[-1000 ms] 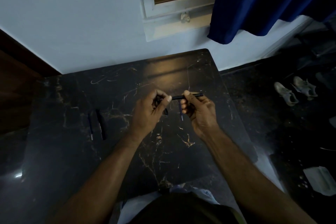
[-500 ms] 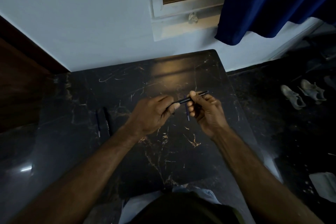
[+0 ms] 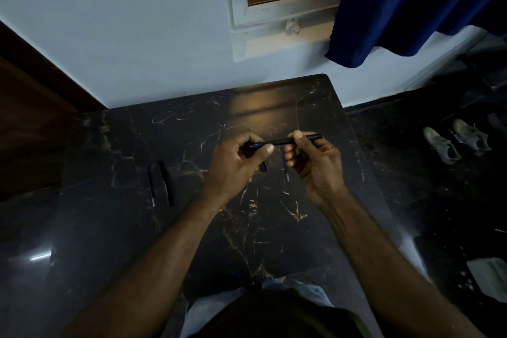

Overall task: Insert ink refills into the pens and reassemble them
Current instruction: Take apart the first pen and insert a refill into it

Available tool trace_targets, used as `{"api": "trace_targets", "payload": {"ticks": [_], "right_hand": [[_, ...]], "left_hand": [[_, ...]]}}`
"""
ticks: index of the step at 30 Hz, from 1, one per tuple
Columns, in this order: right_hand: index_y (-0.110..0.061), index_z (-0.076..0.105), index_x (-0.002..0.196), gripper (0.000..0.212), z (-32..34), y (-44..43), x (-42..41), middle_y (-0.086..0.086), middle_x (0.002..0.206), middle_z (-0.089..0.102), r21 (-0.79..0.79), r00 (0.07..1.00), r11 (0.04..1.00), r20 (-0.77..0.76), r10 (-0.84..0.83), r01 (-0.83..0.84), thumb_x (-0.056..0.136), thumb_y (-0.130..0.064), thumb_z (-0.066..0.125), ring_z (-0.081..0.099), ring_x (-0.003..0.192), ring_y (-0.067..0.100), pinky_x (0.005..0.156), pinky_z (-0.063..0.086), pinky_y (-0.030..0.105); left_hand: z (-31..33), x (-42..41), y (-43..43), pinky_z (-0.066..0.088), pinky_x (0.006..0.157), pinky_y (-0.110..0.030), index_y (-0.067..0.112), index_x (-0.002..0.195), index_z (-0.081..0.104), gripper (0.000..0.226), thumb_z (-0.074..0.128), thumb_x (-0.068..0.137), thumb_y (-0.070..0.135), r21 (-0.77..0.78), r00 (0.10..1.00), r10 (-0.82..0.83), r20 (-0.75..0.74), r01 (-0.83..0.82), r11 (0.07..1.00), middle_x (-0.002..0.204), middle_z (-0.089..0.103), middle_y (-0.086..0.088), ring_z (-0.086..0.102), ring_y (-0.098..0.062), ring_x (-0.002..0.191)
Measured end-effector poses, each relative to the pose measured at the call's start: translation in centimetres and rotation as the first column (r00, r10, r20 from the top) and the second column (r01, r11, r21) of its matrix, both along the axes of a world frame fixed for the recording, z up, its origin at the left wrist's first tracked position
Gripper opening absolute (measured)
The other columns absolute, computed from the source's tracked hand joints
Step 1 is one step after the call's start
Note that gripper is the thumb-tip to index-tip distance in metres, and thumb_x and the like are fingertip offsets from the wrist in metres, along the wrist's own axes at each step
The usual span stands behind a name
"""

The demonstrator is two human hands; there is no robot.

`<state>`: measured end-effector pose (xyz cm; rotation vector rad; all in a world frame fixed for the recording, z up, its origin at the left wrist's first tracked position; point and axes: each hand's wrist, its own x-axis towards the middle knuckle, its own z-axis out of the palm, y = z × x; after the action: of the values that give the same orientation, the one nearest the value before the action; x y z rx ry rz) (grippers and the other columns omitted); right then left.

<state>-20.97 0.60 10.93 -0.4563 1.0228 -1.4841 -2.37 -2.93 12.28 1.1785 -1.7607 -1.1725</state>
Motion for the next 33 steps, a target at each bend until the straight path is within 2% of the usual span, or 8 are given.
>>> {"api": "trace_targets", "payload": {"ticks": [7, 13, 20, 22, 24, 26, 29, 33], "right_hand": [[0.008, 0.066, 0.11, 0.028, 1.1, -0.4, 0.6, 0.016, 0.079, 0.071, -0.086, 0.998, 0.994, 0.02, 0.062, -0.06, 0.092, -0.012, 0.072, 0.066, 0.065, 0.022, 0.056, 0.055, 0.028], [0.003, 0.07, 0.106, 0.017, 2.0, 0.2, 1.8, 0.014, 0.078, 0.073, -0.086, 1.0, 0.996, -0.007, 0.0, -0.001, 0.095, -0.009, 0.069, 0.067, 0.066, 0.021, 0.06, 0.058, 0.028], [0.016, 0.063, 0.114, 0.032, 4.5, 1.2, 4.1, 0.017, 0.081, 0.072, -0.139, 0.999, 0.99, -0.037, -0.014, 0.008, 0.095, -0.009, 0.068, 0.069, 0.068, 0.022, 0.06, 0.058, 0.029], [0.018, 0.061, 0.115, 0.03, 5.1, 1.4, 4.6, 0.018, 0.083, 0.071, -0.152, 0.999, 0.988, -0.041, -0.027, 0.02, 0.098, -0.007, 0.066, 0.069, 0.071, 0.023, 0.061, 0.058, 0.029], [0.019, 0.06, 0.116, 0.032, 5.8, 1.6, 4.9, 0.019, 0.082, 0.07, -0.157, 0.998, 0.987, -0.046, -0.043, 0.035, 0.097, -0.007, 0.066, 0.07, 0.072, 0.024, 0.061, 0.058, 0.029], [0.019, 0.059, 0.117, 0.034, 6.4, 1.9, 5.2, 0.02, 0.083, 0.071, -0.168, 0.998, 0.985, -0.047, -0.044, 0.036, 0.097, -0.007, 0.066, 0.07, 0.072, 0.024, 0.061, 0.059, 0.029], [0.019, 0.06, 0.116, 0.032, 7.0, 2.2, 6.1, 0.021, 0.084, 0.07, -0.191, 0.998, 0.981, -0.056, -0.032, 0.021, 0.097, -0.005, 0.065, 0.07, 0.073, 0.024, 0.062, 0.059, 0.03], [0.016, 0.063, 0.112, 0.027, 6.9, 2.6, 7.8, 0.018, 0.082, 0.07, -0.218, 0.995, 0.976, -0.103, -0.009, -0.014, 0.097, -0.006, 0.065, 0.069, 0.074, 0.025, 0.064, 0.058, 0.031]], "left_hand": [[1.2, 0.2, -0.1, 0.04, 0.042, -0.019, 0.012, 0.065, 0.068, 0.057, 0.05, 0.112, 0.039, 0.197, 0.989, 0.1, -0.104, -0.078, 0.977, 0.049, 0.059, 0.002, 0.051, -0.009, 0.04], [1.8, 1.4, -0.3, 0.056, 0.047, -0.029, 0.006, 0.104, 0.074, 0.014, 0.078, 0.096, 0.016, 0.216, 0.952, 0.119, -0.281, -0.058, 0.975, 0.074, 0.07, -0.004, 0.065, -0.019, 0.059], [3.5, 1.7, 0.1, 0.041, 0.039, -0.024, 0.01, 0.063, 0.063, 0.054, 0.06, 0.107, 0.041, 0.299, 0.918, 0.283, -0.278, -0.197, 0.934, 0.044, 0.051, 0.003, 0.048, -0.015, 0.036], [4.3, 2.0, 0.1, 0.045, 0.043, -0.024, 0.01, 0.078, 0.068, 0.041, 0.067, 0.101, 0.044, 0.363, 0.884, 0.262, -0.388, -0.114, 0.925, 0.058, 0.058, -0.002, 0.054, -0.017, 0.045], [4.9, 2.6, 0.3, 0.052, 0.047, -0.027, 0.006, 0.104, 0.071, 0.024, 0.077, 0.097, 0.028, 0.352, 0.858, 0.188, -0.479, -0.008, 0.936, 0.079, 0.067, -0.003, 0.063, -0.016, 0.06], [5.3, 3.1, 0.6, 0.055, 0.047, -0.027, 0.001, 0.108, 0.072, 0.015, 0.075, 0.097, 0.011, 0.313, 0.859, 0.169, -0.483, -0.011, 0.95, 0.082, 0.071, -0.004, 0.066, -0.016, 0.065], [5.5, 4.0, 1.1, 0.049, 0.04, -0.025, 0.008, 0.091, 0.073, 0.011, 0.072, 0.099, 0.016, 0.262, 0.87, 0.178, -0.459, -0.058, 0.963, 0.07, 0.067, -0.004, 0.06, -0.017, 0.052], [5.8, 4.8, 1.1, 0.037, 0.039, -0.022, 0.024, 0.058, 0.058, 0.05, 0.063, 0.106, 0.031, 0.26, 0.906, 0.234, -0.353, -0.145, 0.954, 0.046, 0.047, 0.006, 0.044, -0.012, 0.035]]}}
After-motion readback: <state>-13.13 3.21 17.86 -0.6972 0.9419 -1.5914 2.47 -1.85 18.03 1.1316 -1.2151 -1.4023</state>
